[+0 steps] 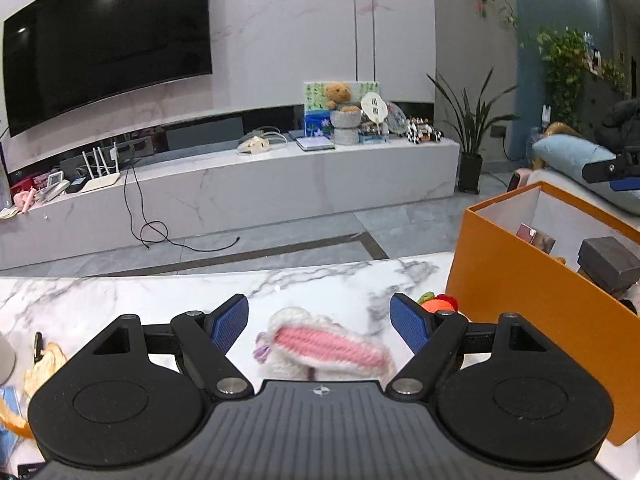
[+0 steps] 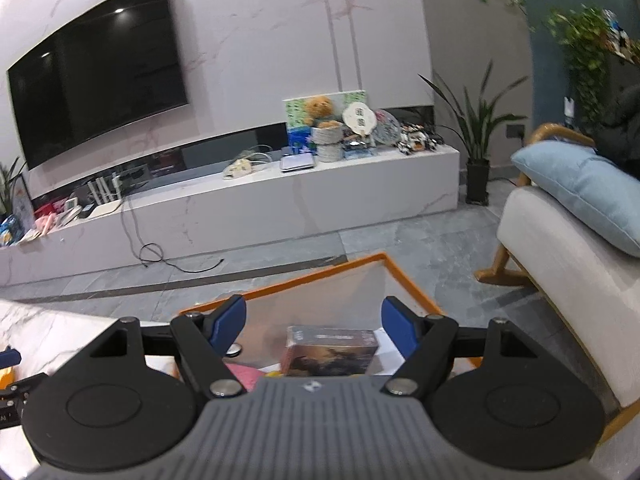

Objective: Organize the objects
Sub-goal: 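Move left tool toward crochet bunny while right approaches orange crochet ball, then close right tool on orange crochet ball while left positions around bunny, then close left tool on the white-and-pink crochet bunny's ear, then lift bunny and orange ball and carry them over the orange box, then lower bunny and orange ball into the box and open both tools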

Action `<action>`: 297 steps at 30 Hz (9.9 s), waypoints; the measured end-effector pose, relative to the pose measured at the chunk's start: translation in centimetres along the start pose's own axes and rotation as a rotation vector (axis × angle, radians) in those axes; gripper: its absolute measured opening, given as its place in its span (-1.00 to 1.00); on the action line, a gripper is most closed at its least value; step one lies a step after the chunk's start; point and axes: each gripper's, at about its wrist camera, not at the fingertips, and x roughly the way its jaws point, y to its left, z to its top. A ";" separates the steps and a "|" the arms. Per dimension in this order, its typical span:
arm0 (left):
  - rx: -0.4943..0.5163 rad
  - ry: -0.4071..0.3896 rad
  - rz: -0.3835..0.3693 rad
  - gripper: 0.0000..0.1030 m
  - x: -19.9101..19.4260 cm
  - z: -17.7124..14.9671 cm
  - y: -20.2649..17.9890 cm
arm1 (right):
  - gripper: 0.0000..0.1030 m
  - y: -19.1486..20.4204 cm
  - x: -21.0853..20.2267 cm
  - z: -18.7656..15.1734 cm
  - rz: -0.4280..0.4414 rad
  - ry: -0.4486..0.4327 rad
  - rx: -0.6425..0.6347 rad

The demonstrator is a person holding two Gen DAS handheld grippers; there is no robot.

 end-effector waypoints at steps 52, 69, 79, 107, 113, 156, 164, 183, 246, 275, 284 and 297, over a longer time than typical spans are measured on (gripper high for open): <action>-0.163 0.205 -0.223 -0.08 -2.8 -5.0 5.4 | 0.21 22.2 15.2 -9.6 -0.235 0.360 -0.526; -0.149 0.236 -0.253 -0.22 -2.1 -5.5 5.1 | -0.01 20.2 12.0 -10.1 -0.135 0.395 -0.423; -0.141 0.259 -0.284 -0.25 -2.6 -5.9 4.5 | -0.01 19.2 6.7 -11.6 -0.048 0.398 -0.367; -0.041 0.283 -0.241 0.37 -3.7 -6.8 1.8 | -0.01 16.0 1.1 -14.3 0.126 0.366 -0.289; -0.131 0.222 -0.236 0.68 -3.7 -6.1 2.4 | -0.01 15.9 1.4 -14.3 0.134 0.374 -0.278; -0.046 0.300 -0.193 0.11 1.8 -6.9 0.9 | -0.01 16.9 2.5 -14.6 0.166 0.348 -0.304; -0.093 0.305 -0.226 0.06 0.7 -6.7 1.1 | -0.02 16.9 1.5 -13.6 0.170 0.327 -0.297; -0.157 0.251 -0.205 0.06 -4.5 -4.8 -1.6 | -0.03 14.2 -4.5 -6.6 0.212 0.168 -0.373; 0.199 0.342 -0.339 0.08 -0.2 0.5 -27.7 | -0.02 -7.6 -3.3 -0.6 -0.028 0.265 -0.050; 0.258 0.633 -0.367 0.31 2.5 2.1 -27.2 | 0.02 -5.9 -1.4 -4.0 -0.008 0.467 -0.165; 0.194 0.543 -0.323 0.44 1.8 1.9 -27.2 | 0.09 -6.1 -1.5 -4.2 -0.004 0.476 -0.158; 0.055 0.343 -0.260 0.73 -2.1 3.1 -25.9 | 0.13 -6.6 -4.3 -2.9 0.048 0.400 -0.089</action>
